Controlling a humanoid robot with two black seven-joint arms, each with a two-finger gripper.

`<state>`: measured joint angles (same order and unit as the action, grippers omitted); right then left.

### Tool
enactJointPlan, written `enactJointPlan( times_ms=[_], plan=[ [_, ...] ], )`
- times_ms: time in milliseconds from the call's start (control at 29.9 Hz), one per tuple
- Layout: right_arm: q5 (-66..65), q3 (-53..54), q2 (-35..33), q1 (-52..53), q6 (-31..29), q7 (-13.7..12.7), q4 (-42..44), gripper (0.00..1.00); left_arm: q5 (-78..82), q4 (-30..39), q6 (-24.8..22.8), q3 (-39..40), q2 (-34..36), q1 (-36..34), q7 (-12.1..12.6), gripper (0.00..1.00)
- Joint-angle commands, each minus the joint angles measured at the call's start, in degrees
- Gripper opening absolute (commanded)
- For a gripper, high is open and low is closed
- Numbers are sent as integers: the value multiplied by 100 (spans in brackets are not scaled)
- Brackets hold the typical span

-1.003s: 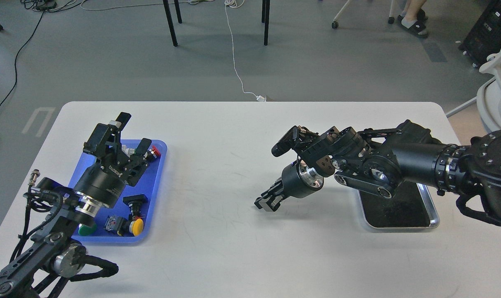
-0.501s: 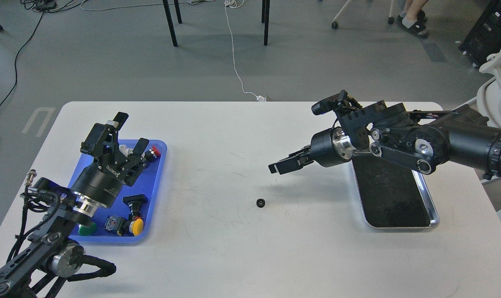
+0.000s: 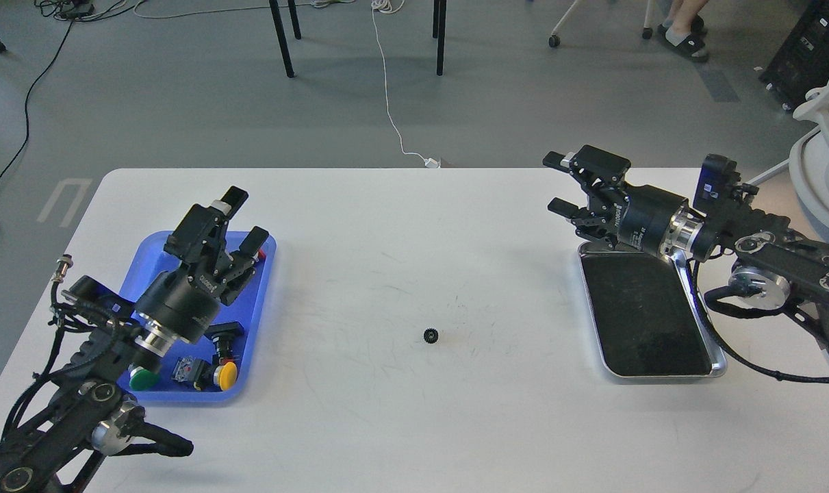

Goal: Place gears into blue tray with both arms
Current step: 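Reach the left gripper to the black part and grasp it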

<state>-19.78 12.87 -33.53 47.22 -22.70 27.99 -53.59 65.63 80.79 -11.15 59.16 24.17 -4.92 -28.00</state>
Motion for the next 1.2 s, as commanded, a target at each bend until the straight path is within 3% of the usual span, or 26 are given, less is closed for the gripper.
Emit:
enactJointPlan(
  times_ms=[0, 167, 368, 568, 769, 1170],
  plan=[
    [1026, 795, -4, -704, -42, 1, -11, 94, 1378, 25, -1, -623, 44, -552, 0, 98],
    [2205, 1288, -4, -1223, -42, 1, -29, 94, 3741, -133, 25, -1782, 219, -1676, 0, 98],
    [2461, 1402, -92, -1584, -42, 1, -266, 94, 5853, -940, 60, -3565, 10, -3390, 0, 98],
    [2461, 1438, -180, -1690, -33, 1, -284, 94, 5937, -2117, 315, -4921, -780, -4499, 0, 96],
    [2461, 1438, -224, -1698, -33, 1, -284, 94, 5937, -2928, 429, -5484, -1397, -4799, 0, 89],
    [2453, 1429, -259, -1742, -33, 1, -275, 94, 5937, -2981, 429, -5547, -1397, -4685, 0, 67]
  ],
)
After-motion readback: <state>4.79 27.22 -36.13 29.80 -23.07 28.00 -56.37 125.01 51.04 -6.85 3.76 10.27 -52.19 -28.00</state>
